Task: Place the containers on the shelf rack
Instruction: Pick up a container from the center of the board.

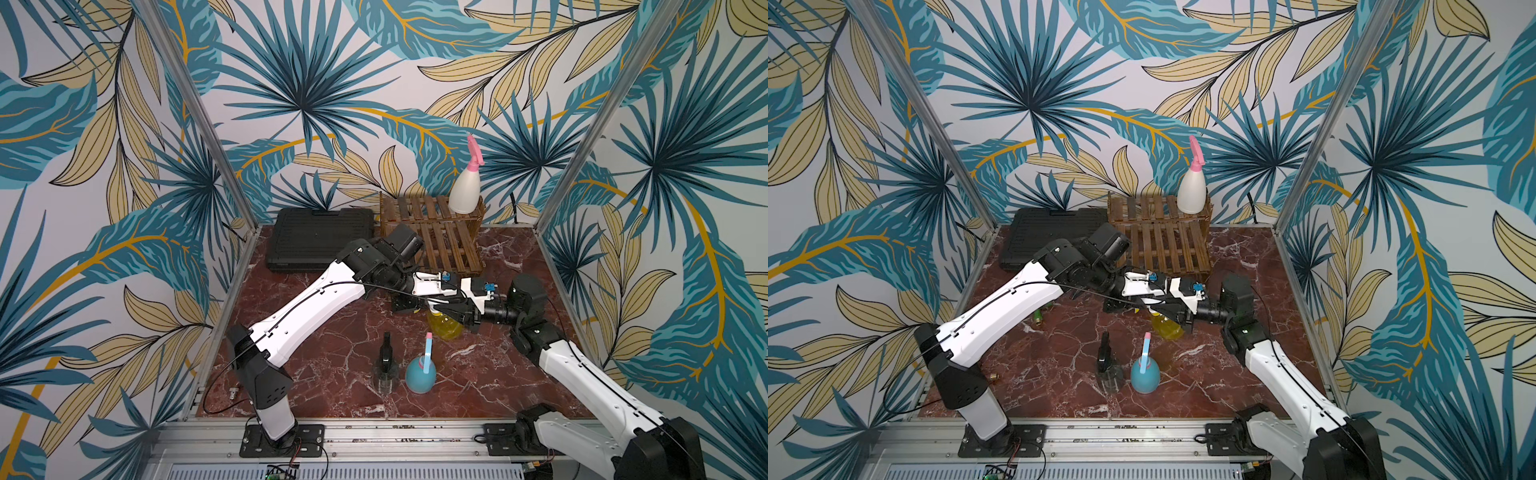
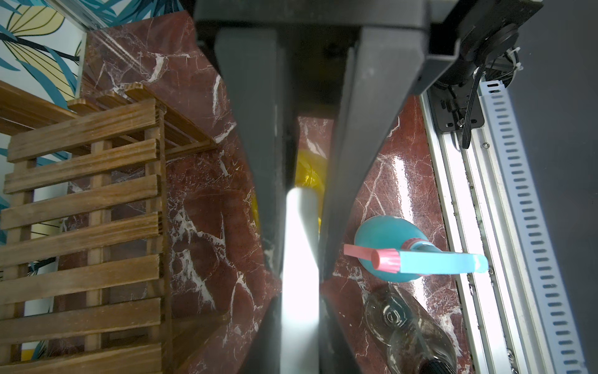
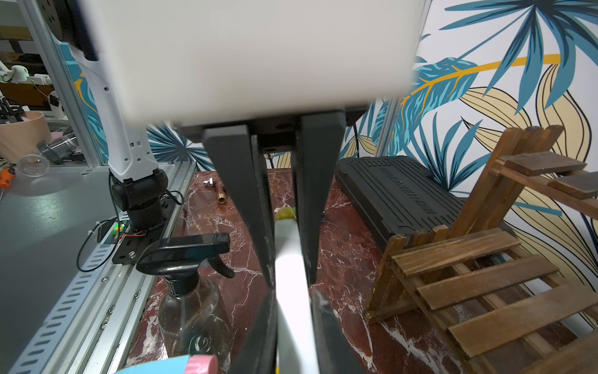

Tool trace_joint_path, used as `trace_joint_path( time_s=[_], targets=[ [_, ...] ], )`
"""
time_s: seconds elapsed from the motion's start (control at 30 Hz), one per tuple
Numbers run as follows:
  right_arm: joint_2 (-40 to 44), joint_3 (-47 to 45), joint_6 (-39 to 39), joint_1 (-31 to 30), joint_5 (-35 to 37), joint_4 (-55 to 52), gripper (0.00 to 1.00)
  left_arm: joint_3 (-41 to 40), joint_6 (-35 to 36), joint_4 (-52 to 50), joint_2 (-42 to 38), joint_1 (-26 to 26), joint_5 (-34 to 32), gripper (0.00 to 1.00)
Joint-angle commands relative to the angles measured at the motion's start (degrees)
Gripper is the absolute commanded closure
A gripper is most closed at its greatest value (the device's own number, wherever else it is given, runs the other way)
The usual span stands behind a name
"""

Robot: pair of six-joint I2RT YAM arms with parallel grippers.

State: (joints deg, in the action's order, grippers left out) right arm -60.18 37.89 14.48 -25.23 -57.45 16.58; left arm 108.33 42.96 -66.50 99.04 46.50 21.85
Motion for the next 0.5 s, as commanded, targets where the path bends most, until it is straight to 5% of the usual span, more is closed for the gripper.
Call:
trace_joint_path(
  time_s=[0.0,0.1,0.23,0.47],
  targets=[
    [-0.01,-1.83,-2.92,-0.52,2.38,3.02,1.0,0.37,-1.09,3.82,0.58,0.78,2.0,1.0],
    [0.23,-4.06,-4.62,-0.52,3.86,6.81,1.0,-0.63,-1.74,5.92,0.61,0.81,1.51,1.0],
    [0.51,-6.66,-6.98,-0.52,7.03,11.35,1.0,-1.2,-2.62,8.35,0.65,0.8,-0.37,0.87],
    [-0.1,-10.44,-10.54,-0.51,10.25,17.81,1.0,-4.27,-4.34,12.85,0.61,0.65,-1.5,0.26]
  ],
)
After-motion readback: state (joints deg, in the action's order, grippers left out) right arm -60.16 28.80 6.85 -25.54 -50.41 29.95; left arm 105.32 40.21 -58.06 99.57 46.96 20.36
